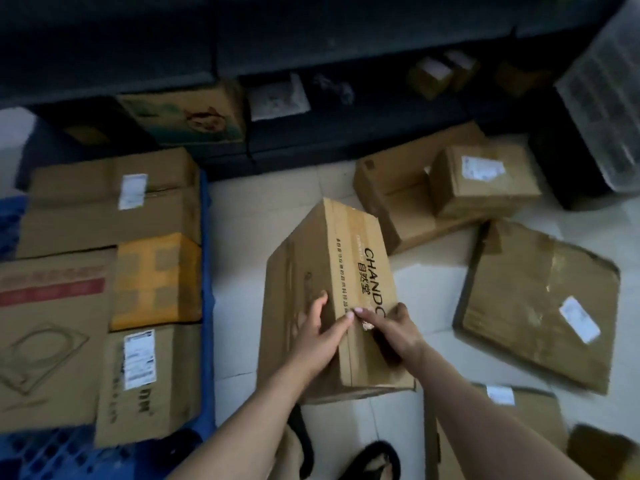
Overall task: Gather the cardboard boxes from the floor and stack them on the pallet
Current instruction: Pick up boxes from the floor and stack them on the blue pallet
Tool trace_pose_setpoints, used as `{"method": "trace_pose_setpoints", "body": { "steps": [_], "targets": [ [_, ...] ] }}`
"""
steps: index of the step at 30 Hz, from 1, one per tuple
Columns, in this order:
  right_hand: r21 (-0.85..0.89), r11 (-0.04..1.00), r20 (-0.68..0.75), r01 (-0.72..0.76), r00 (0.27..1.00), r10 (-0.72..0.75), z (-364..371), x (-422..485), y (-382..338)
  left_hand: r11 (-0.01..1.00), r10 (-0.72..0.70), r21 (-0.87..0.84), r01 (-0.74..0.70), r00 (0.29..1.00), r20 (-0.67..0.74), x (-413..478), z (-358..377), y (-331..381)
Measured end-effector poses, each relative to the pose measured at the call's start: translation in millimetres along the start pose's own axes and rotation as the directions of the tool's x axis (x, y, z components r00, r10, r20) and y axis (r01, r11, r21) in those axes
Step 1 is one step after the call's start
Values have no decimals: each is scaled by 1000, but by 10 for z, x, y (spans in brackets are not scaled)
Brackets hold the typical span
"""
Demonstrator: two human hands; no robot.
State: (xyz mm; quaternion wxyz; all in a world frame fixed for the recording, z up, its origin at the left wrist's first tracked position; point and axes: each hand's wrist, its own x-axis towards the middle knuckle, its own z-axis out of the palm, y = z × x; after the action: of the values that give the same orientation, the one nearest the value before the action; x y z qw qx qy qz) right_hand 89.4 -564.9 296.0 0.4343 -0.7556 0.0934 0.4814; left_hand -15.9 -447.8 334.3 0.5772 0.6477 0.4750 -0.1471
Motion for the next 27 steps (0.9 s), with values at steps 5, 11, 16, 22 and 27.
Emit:
{"method": "trace_pose_setpoints", "body": {
  "steps": [5,11,16,22,27],
  "targets": [
    [-4,1000,129,4,992,-4,736,-341,-930,981,173,117,-158,976,-135,-209,-1030,479],
    [-97,987,355,129,931,-86,2000,-569,-1886,970,162,219,-106,953,-257,-418,-2485,636],
    [-244,946,482,213,873,-72,3084,-572,-2436,999,33,31,-22,909,-417,-532,-3334,298],
    [-455,848,633,272,769,94,4340,-170,-2784,955,-257,-264,132,812,-524,-231,-3995,-163],
    [-535,722,760,439,623,184,5585,546,-2855,871,-454,-450,197,670,-588,521,-4697,-572]
  ]
}}
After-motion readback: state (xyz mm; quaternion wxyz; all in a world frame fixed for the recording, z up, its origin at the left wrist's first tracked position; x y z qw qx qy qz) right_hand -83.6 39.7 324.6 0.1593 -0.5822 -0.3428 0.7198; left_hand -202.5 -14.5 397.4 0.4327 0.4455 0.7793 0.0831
